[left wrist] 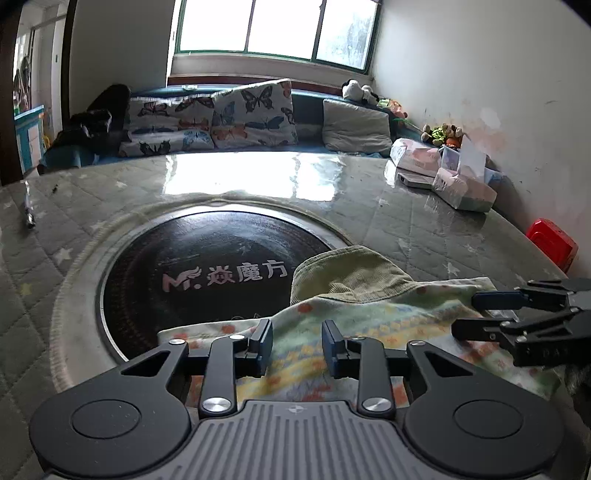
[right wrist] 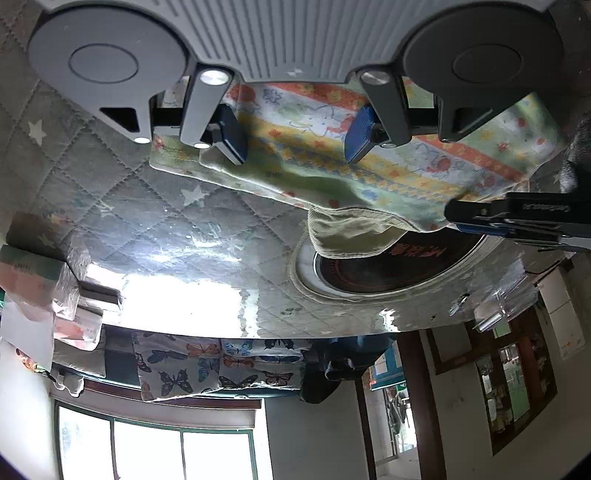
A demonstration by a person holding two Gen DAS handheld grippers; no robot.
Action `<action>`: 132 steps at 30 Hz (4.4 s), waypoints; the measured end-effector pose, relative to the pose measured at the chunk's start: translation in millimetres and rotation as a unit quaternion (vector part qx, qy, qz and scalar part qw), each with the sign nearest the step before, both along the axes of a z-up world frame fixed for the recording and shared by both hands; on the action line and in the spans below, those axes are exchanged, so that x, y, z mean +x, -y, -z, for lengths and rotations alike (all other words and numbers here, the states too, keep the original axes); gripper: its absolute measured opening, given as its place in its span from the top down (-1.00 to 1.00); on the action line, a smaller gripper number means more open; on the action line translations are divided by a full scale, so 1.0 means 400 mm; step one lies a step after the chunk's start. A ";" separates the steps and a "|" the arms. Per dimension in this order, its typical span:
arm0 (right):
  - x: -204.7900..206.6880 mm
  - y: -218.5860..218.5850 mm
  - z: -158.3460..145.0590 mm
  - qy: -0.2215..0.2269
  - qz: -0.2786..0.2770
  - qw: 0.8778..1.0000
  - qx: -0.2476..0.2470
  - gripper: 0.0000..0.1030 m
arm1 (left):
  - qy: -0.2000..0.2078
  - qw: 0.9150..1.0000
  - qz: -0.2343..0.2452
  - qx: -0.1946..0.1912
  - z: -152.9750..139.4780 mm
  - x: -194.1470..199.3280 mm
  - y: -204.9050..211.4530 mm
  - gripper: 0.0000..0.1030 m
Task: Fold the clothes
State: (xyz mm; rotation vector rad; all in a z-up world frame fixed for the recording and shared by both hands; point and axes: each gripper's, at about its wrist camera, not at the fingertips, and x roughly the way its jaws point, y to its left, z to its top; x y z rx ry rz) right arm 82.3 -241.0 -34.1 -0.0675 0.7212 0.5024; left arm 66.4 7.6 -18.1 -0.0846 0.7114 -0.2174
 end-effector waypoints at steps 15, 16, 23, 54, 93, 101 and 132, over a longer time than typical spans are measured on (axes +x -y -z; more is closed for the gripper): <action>-0.040 -0.027 -0.019 0.014 -0.026 1.000 -0.008 -0.16 | 0.016 1.000 -0.020 0.007 -0.014 -0.037 -0.036 0.44; -0.042 -0.029 -0.016 0.013 -0.026 1.000 -0.010 -0.16 | 0.017 1.000 -0.019 0.008 -0.016 -0.046 -0.038 0.44; -0.066 -0.049 -0.025 0.024 -0.032 0.999 -0.022 -0.17 | 0.018 0.999 -0.021 0.033 0.003 -0.089 -0.050 0.43; -0.195 -0.296 -0.024 0.048 -0.198 0.978 -0.046 -0.17 | 0.005 0.996 -0.084 0.010 -0.002 -0.233 -0.166 0.10; -0.268 -0.357 -0.099 0.054 -0.277 0.959 -0.015 0.75 | -0.104 0.936 -0.182 -0.282 -0.009 -0.157 -0.238 -0.20; -0.270 -0.320 -0.099 0.046 -0.280 0.959 0.008 0.75 | -0.124 0.932 -0.176 -0.291 0.013 -0.119 -0.215 0.61; -0.020 0.145 0.014 0.007 0.096 0.995 0.008 -0.03 | -0.107 0.956 -0.160 -0.220 0.010 -0.114 -0.181 0.75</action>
